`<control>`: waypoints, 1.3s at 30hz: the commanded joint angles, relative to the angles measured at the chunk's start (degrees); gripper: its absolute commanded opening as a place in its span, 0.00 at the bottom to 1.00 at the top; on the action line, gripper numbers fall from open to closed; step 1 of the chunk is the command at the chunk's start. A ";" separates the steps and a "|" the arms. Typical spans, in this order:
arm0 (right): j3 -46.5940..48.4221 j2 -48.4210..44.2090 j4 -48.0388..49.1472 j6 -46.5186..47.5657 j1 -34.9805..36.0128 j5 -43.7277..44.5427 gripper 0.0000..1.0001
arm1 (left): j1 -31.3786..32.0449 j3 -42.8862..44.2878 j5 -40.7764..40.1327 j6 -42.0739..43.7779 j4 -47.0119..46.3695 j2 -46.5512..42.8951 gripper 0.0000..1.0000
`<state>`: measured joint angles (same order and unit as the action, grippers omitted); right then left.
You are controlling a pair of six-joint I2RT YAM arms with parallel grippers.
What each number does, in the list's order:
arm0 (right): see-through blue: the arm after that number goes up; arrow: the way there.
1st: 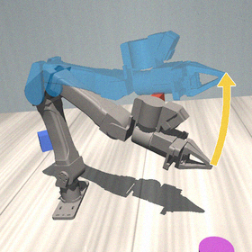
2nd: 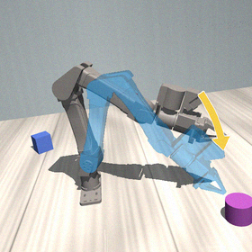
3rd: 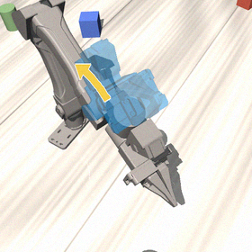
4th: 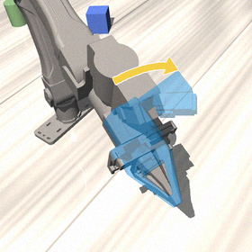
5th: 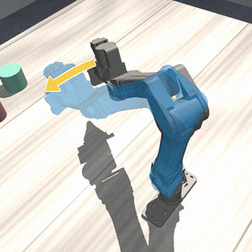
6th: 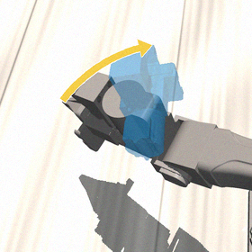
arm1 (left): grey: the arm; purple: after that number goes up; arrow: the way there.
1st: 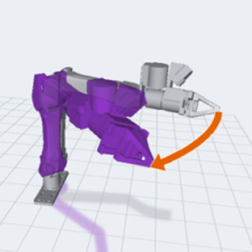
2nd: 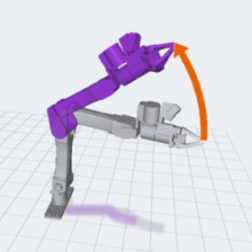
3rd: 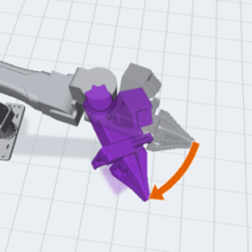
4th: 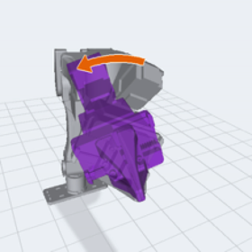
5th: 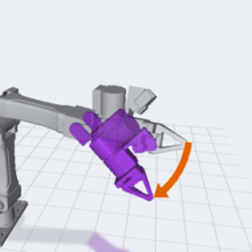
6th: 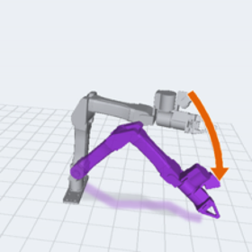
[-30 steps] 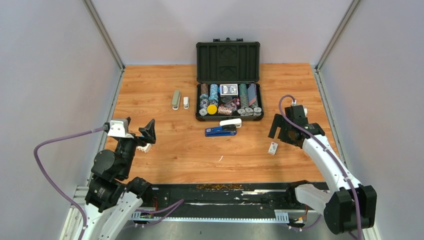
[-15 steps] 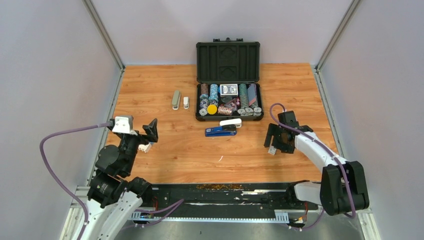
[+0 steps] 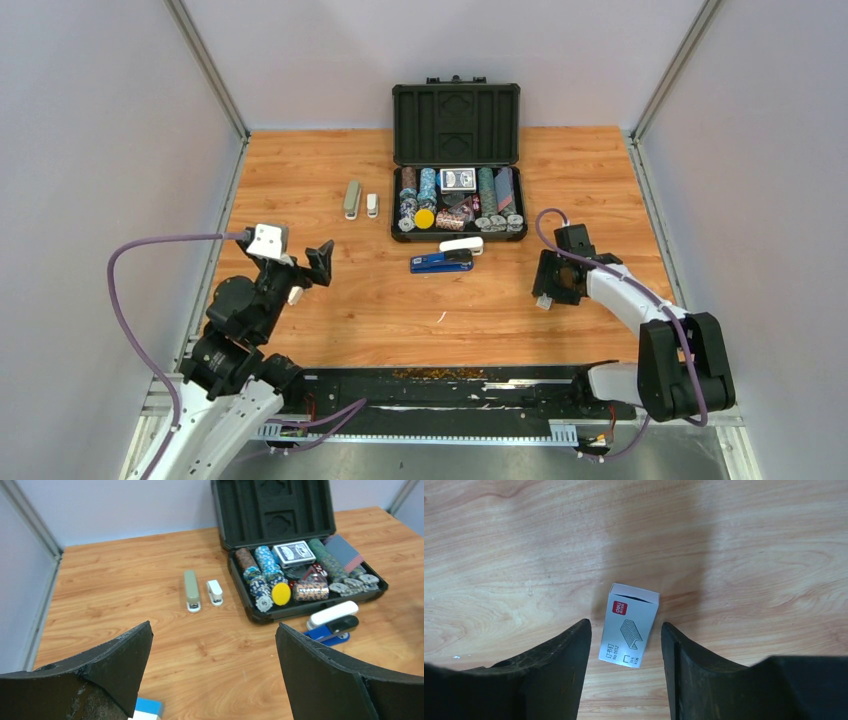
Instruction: Load the staples into the stapler
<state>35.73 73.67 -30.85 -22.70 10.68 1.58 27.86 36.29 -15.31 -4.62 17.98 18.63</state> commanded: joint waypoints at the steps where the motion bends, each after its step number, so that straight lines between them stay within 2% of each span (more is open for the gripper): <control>1: -0.58 0.58 3.14 0.12 0.19 -0.62 0.51 | 3.03 0.47 2.61 -0.08 -2.26 2.00 1.00; 5: 0.43 0.18 2.50 1.49 2.29 -0.70 0.45 | 4.14 0.54 3.30 -0.10 -1.99 1.77 1.00; 11: 3.61 -0.14 4.18 2.84 13.23 -0.27 0.43 | 5.87 0.67 4.38 -0.29 -1.88 2.79 1.00; 20: 12.94 12.87 6.60 5.18 33.22 1.66 0.39 | 5.97 2.91 6.39 -4.44 1.29 6.22 1.00; 27: 19.55 21.38 4.22 6.53 45.37 5.26 0.40 | 5.97 3.03 15.51 -14.12 4.46 13.53 1.00; 31: 21.99 23.14 1.42 6.82 49.06 9.07 0.44 | 5.89 0.71 18.98 -16.73 2.89 14.54 1.00; 35: 22.09 22.64 -0.37 6.40 49.61 10.65 0.48 | 5.91 -2.64 21.52 -19.67 -1.81 13.24 1.00; 39: 21.51 21.78 -2.44 7.00 49.59 12.42 0.51 | 5.88 -5.40 21.53 -21.00 -2.64 12.66 1.00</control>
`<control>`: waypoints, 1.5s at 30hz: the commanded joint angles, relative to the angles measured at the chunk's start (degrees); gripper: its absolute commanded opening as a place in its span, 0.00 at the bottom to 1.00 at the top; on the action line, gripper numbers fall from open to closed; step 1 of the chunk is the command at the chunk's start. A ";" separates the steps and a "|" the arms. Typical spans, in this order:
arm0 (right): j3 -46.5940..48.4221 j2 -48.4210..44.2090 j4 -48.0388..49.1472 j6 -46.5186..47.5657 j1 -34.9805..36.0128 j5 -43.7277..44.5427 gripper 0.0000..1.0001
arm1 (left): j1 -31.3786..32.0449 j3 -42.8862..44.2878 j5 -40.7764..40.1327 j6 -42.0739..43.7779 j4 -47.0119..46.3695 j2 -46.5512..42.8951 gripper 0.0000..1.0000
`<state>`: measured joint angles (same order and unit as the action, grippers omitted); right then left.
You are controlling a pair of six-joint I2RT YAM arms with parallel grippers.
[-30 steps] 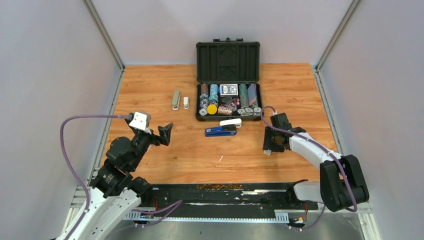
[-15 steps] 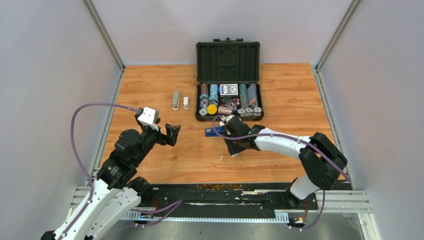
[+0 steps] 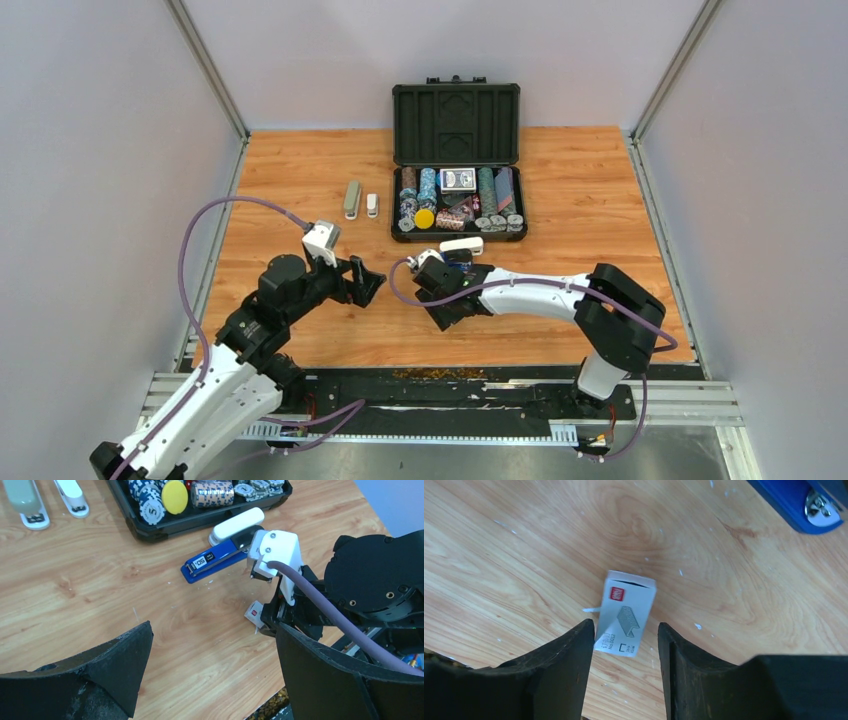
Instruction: Load the staples into the stapler
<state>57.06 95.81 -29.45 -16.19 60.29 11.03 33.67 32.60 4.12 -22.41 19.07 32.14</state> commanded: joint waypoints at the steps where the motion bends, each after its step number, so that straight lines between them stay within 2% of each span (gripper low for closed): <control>1: -0.18 -0.62 -4.24 0.97 -0.01 3.51 0.51 | 0.15 -2.23 1.90 -3.66 -3.83 -0.95 1.00; 9: -3.30 -4.76 -3.14 4.24 -0.32 7.07 0.52 | 0.10 -4.57 5.62 -5.70 -5.80 1.53 1.00; 16: -9.98 -13.30 1.34 0.51 -2.79 8.92 0.52 | 1.22 -6.66 12.63 -8.13 -13.17 11.65 1.00; 19: -12.95 -17.23 4.41 -2.42 -5.32 8.71 0.52 | 3.55 -7.70 12.14 -9.40 -18.35 16.40 0.99; 25: -20.64 -26.49 12.92 -4.82 -7.46 2.53 0.53 | 8.99 -7.73 8.09 -10.20 -25.85 24.74 0.99; 28: -22.19 -28.75 15.18 -3.88 -7.55 1.03 0.58 | 9.83 -7.64 8.28 -11.02 -29.68 28.43 0.98; 32: -23.24 -28.21 17.00 -3.20 -7.32 -0.28 0.68 | 9.84 -6.76 5.35 -10.56 -29.09 30.50 0.98; 36: -23.88 -25.70 19.27 -1.35 -6.11 -0.01 0.77 | 9.84 -10.86 1.80 -14.96 -33.62 29.15 0.98; 45: -22.57 -19.06 20.00 1.14 -5.62 2.32 0.79 | 9.84 -11.92 2.70 -16.64 -35.71 31.29 0.95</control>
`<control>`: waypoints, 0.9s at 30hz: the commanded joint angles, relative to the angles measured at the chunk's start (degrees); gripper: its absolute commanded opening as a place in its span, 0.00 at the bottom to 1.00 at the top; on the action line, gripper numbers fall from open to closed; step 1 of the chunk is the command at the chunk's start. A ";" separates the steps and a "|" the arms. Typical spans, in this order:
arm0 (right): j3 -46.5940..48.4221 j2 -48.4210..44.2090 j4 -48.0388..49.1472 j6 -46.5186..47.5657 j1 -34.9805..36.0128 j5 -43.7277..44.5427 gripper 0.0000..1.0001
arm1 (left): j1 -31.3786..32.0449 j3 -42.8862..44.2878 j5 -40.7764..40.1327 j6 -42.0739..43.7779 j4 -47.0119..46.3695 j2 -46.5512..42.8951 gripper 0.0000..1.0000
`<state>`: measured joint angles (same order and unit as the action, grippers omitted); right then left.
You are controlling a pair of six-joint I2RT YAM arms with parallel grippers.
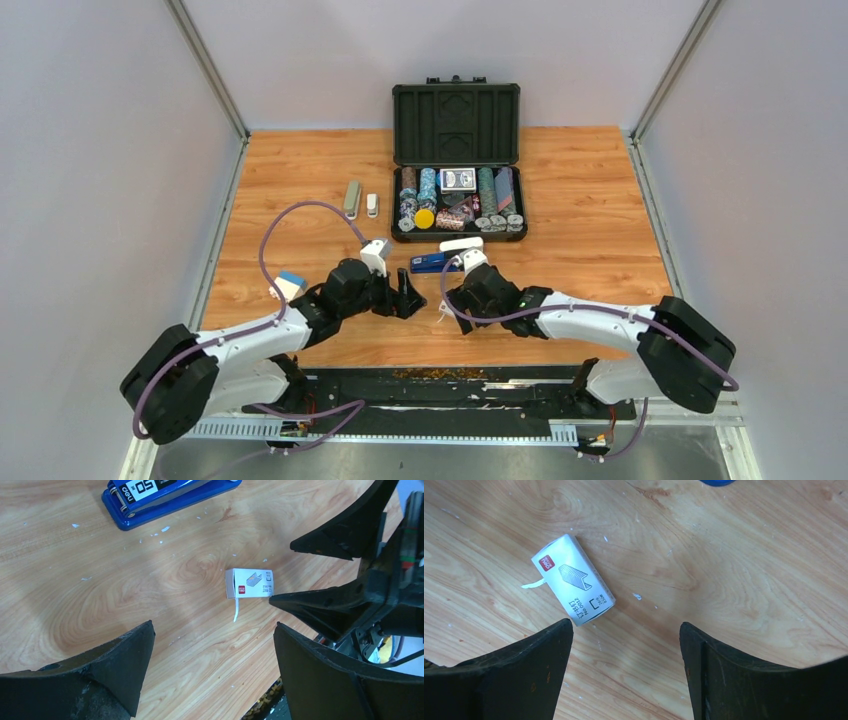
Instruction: Load the staples into the stapler
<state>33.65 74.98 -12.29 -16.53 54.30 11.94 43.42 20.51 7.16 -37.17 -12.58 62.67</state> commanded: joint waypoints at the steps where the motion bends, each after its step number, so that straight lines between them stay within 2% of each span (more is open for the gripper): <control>1: 0.81 2.05 2.88 1.62 0.41 1.68 0.79 | 0.09 -0.13 -0.26 -2.20 -4.47 0.95 0.95; 7: 0.69 2.01 1.41 1.00 0.38 5.70 0.79 | 0.09 0.58 -0.35 -1.97 -4.66 1.76 0.92; 14: 0.58 -2.19 2.58 3.43 0.43 1.02 0.79 | 0.09 1.09 2.61 -3.93 -8.53 5.77 0.80; 20: 2.64 -4.21 1.54 5.98 -0.13 0.40 0.79 | 0.18 1.94 4.57 -3.91 -11.60 9.27 0.73; 25: 5.07 -3.49 0.45 12.30 -0.70 -2.56 0.82 | 0.18 2.16 5.58 -5.32 -14.13 11.10 0.69; 27: 6.02 -2.59 0.08 18.15 -0.69 -6.18 0.84 | 0.23 2.13 5.41 -5.75 -14.35 11.47 0.69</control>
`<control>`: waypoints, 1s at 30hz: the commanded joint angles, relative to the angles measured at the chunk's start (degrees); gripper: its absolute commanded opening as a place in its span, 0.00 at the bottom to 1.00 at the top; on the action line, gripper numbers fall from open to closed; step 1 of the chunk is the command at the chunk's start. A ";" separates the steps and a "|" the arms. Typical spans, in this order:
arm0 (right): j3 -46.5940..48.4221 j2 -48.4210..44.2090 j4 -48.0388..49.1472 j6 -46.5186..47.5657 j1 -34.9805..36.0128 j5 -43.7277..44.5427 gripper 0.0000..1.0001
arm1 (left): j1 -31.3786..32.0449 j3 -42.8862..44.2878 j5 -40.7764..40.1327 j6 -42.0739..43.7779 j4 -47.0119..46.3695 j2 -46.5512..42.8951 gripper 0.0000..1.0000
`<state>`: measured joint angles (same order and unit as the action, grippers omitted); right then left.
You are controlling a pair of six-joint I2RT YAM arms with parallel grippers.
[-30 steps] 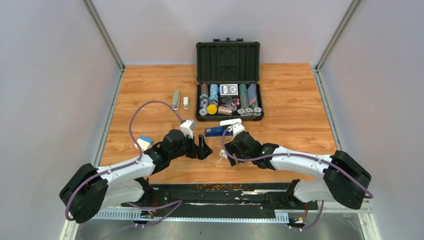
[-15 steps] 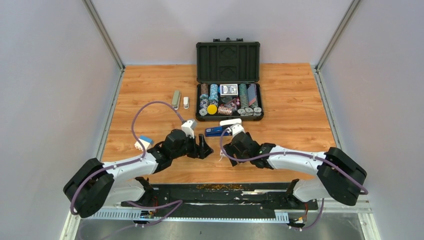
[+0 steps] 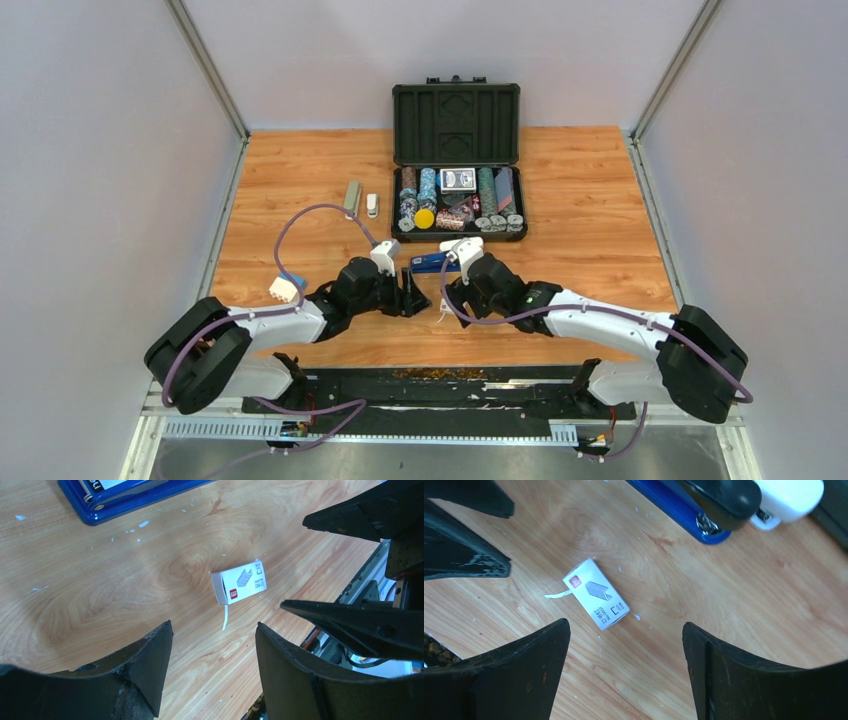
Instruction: Load the staples into the stapler
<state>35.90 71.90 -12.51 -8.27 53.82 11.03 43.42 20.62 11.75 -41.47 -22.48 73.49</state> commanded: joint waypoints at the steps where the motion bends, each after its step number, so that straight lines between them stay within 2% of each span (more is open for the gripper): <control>1: 4.08 0.72 0.11 12.76 -0.21 -7.65 0.84 | 0.18 1.97 0.64 -1.62 -4.46 0.71 0.69; 8: 1.86 -0.91 6.09 29.80 -0.66 -17.71 0.85 | 0.18 1.61 1.41 -4.73 -6.35 1.19 0.69; 13: 2.07 1.30 6.45 34.54 -3.93 -22.91 0.83 | 0.09 1.85 2.27 -6.35 -7.40 2.25 0.69; 15: 2.39 3.19 6.23 37.07 -4.67 -26.02 0.72 | -0.04 2.04 2.76 -6.70 -7.65 2.89 0.69; 16: 2.89 4.46 5.73 38.12 -4.77 -26.78 0.71 | -0.20 2.09 3.02 -7.04 -7.97 3.21 0.69; 20: 6.04 10.16 3.38 38.35 -4.83 -26.25 0.63 | -1.66 1.44 5.22 -9.38 -10.97 4.80 0.69; 30: 8.46 13.26 1.81 37.19 -4.79 -23.64 0.60 | -3.61 0.62 8.83 -12.17 -15.84 8.07 0.69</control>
<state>42.02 84.77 -10.76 28.21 49.04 -12.43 40.64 20.84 18.57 -51.79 -33.15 80.84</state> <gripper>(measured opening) 0.603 0.687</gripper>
